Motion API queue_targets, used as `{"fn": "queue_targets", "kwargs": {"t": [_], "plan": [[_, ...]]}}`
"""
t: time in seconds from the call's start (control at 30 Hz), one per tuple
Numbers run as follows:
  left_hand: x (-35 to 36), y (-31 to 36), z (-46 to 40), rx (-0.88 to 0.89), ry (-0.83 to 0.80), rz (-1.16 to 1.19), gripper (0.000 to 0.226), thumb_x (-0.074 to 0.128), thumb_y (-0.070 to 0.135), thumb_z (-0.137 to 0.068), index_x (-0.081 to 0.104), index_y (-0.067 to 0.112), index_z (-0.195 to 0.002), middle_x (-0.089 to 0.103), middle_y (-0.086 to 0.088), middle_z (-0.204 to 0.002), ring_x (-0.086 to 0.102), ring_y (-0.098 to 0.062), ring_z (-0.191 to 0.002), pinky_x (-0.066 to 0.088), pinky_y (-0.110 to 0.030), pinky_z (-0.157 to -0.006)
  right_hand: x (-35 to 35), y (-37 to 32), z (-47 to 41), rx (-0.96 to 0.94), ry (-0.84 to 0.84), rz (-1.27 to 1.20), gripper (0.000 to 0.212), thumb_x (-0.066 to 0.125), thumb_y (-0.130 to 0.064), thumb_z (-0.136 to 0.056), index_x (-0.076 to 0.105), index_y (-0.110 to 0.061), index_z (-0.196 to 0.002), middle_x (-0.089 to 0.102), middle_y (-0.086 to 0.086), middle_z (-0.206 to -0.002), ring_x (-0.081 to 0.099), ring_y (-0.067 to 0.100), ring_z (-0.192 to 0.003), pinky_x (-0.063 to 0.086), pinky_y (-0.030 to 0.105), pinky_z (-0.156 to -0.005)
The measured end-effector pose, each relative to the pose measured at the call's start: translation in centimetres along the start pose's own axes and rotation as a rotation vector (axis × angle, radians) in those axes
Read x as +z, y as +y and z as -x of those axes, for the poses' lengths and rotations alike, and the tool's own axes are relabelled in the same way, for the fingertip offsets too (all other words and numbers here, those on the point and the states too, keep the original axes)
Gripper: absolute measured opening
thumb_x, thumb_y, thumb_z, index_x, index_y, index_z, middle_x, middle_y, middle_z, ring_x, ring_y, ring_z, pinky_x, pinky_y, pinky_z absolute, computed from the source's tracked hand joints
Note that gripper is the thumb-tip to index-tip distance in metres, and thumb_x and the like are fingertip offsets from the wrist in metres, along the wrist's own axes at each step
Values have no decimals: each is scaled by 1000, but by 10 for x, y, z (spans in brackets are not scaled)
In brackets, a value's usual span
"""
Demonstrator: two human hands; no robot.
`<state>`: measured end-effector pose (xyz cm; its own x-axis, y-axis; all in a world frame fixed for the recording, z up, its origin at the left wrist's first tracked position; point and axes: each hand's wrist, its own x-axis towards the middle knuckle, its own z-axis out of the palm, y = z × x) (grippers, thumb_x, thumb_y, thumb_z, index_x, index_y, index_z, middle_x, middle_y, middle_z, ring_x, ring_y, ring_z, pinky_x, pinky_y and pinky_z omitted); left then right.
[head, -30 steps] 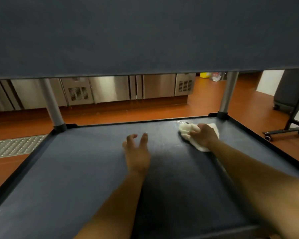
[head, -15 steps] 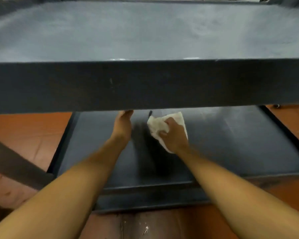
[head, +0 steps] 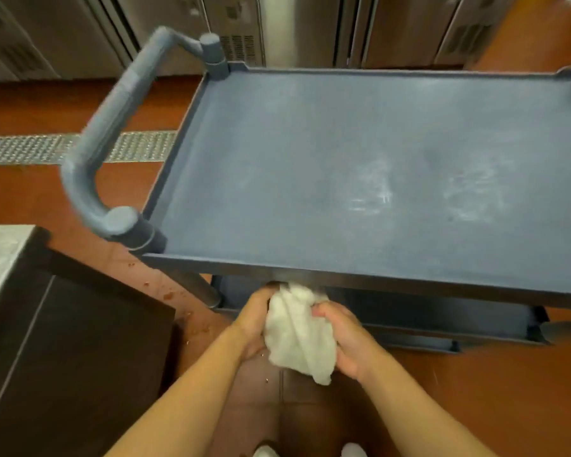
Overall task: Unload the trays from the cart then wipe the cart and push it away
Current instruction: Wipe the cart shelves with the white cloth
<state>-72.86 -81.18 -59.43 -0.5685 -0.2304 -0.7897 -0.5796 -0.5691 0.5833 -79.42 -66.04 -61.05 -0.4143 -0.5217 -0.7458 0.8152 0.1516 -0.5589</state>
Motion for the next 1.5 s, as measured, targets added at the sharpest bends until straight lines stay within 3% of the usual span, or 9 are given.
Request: {"fn": "queue_targets", "kwargs": {"t": [0.07, 0.13, 0.33, 0.43, 0.63, 0.83, 1.03, 1.23, 1.5], "plan": [[-10, -1, 72, -75, -94, 21, 52, 50, 56, -102, 79, 14, -111, 75, -16, -114, 74, -24, -106, 56, -41, -99, 21, 1, 51, 60, -44, -19, 25, 60, -13, -97, 69, -12, -120, 76, 17, -110, 72, 33, -105, 56, 51, -96], [-27, -1, 131, -77, -90, -27, 47, 57, 60, -96, 79, 23, -114, 75, -11, -120, 71, -27, -114, 50, -50, -107, 47, 3, 93, 93, -90, -14, 28, 61, -14, -97, 67, -16, -125, 76, 15, -113, 72, 35, -109, 54, 56, -100], [-109, 6, 275, 143, 152, -193, 30, 76, 26, -91, 74, 12, -118, 78, -7, -109, 75, -23, -103, 61, -37, -88, 165, 10, 154, 23, -206, 403, 28, 78, -22, -88, 71, -21, -115, 76, 8, -109, 74, 25, -100, 60, 40, -84], [-159, 9, 326, 251, 351, -187, 25, 79, 31, -88, 77, 18, -110, 80, -1, -100, 77, -18, -92, 61, -29, -74, 240, 10, 165, -77, -359, 642, 37, 75, -32, -90, 65, -25, -124, 72, 0, -116, 70, 19, -106, 60, 40, -91], [-261, 17, 400, 442, 631, 55, 33, 76, 44, -88, 78, 14, -101, 79, -9, -100, 75, -32, -99, 59, -49, -85, 395, 25, 182, -202, -607, 771, 72, 71, -73, -79, 59, -28, -134, 72, -3, -122, 73, 17, -107, 60, 48, -93], [-343, 49, 456, 536, 681, -52, 31, 59, 37, -102, 75, 11, -102, 78, -2, -91, 71, -12, -79, 56, -29, -67, 494, 50, 189, -117, -775, 653, 72, 77, -64, -80, 57, -29, -139, 70, 6, -130, 69, 31, -117, 52, 65, -98], [-406, 67, 471, 575, 829, 74, 27, 55, 36, -104, 76, 20, -104, 77, 7, -85, 72, -6, -73, 51, -19, -50, 542, 49, 170, 9, -886, 491, 60, 50, -56, -97, 40, -36, -153, 61, 6, -145, 59, 32, -132, 43, 69, -105], [-473, 83, 455, 627, 897, 383, 26, 56, 35, -104, 75, 18, -110, 79, -2, -105, 76, -16, -97, 59, -30, -79, 594, 35, 104, 52, -657, 554, 42, 77, -13, -89, 63, -20, -128, 74, 12, -121, 71, 37, -111, 52, 70, -91], [-575, 118, 387, 554, 1051, 827, 20, 55, 30, -105, 71, 19, -109, 80, 2, -98, 77, -14, -88, 61, -34, -75, 731, -15, -40, 55, -549, 551, 45, 78, -6, -86, 62, -12, -127, 73, 11, -120, 71, 32, -108, 62, 45, -78]]}}
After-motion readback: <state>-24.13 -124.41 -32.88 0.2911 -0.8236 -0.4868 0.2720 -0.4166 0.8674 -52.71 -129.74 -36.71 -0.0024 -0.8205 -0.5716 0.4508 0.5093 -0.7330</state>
